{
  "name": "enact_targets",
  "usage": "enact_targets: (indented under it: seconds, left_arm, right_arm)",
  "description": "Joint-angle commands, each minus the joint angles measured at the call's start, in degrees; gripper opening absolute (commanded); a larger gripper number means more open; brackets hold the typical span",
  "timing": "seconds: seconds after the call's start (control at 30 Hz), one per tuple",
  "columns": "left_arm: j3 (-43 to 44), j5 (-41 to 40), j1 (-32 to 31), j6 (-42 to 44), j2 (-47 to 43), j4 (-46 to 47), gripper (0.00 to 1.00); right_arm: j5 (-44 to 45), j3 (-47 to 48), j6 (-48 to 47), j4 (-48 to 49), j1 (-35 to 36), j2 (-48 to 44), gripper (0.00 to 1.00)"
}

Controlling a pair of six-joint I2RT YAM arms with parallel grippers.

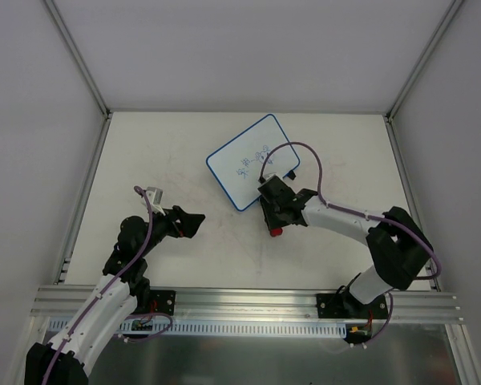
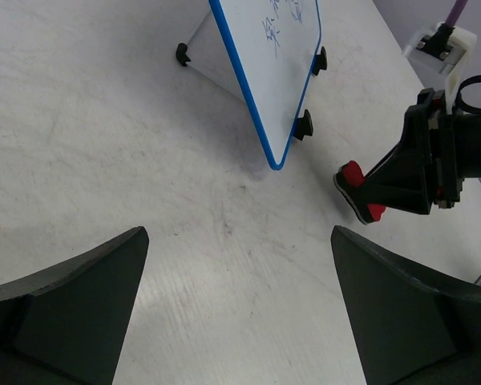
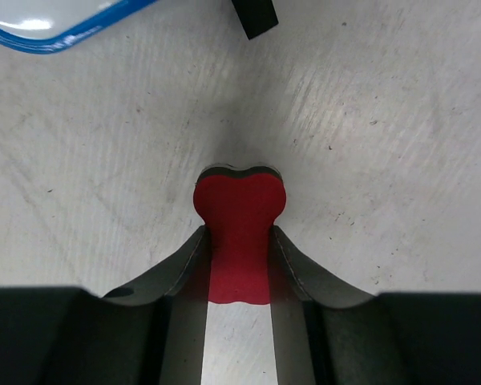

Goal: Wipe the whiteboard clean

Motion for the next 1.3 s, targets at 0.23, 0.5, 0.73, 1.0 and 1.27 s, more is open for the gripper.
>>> enact_targets:
  seconds: [0.23, 0.5, 0.73, 1.0, 1.27]
  left_arm:
    - [7.1, 3.9, -0.1, -6.1, 12.8, 11.4, 0.99]
    - [8.3, 1.0, 0.3, -7.6, 21.1, 24.8, 0.99]
    - [15.6, 11.5, 5.3, -14.3, 40.7, 35.9, 0.81]
    - [20.1, 13.5, 7.7, -19.1, 52.9, 46.2, 0.83]
    - [23.9, 15.4, 7.5, -24.0, 63.1, 57.3, 0.72]
  right_arm:
    - [3.2, 3.9, -6.7, -0.2, -0.4, -10.8, 0.00]
    - [-3.5, 8.4, -17.8, 5.8, -0.4, -12.6, 0.00]
    - [-6.3, 14.9, -24.1, 6.4, -1.3, -10.3, 0.00]
    - [-9.2, 20.6, -26.8, 8.2, -2.6, -6.8, 0.00]
    - [-16.5, 23.5, -26.4, 9.3, -7.1, -3.0, 0.00]
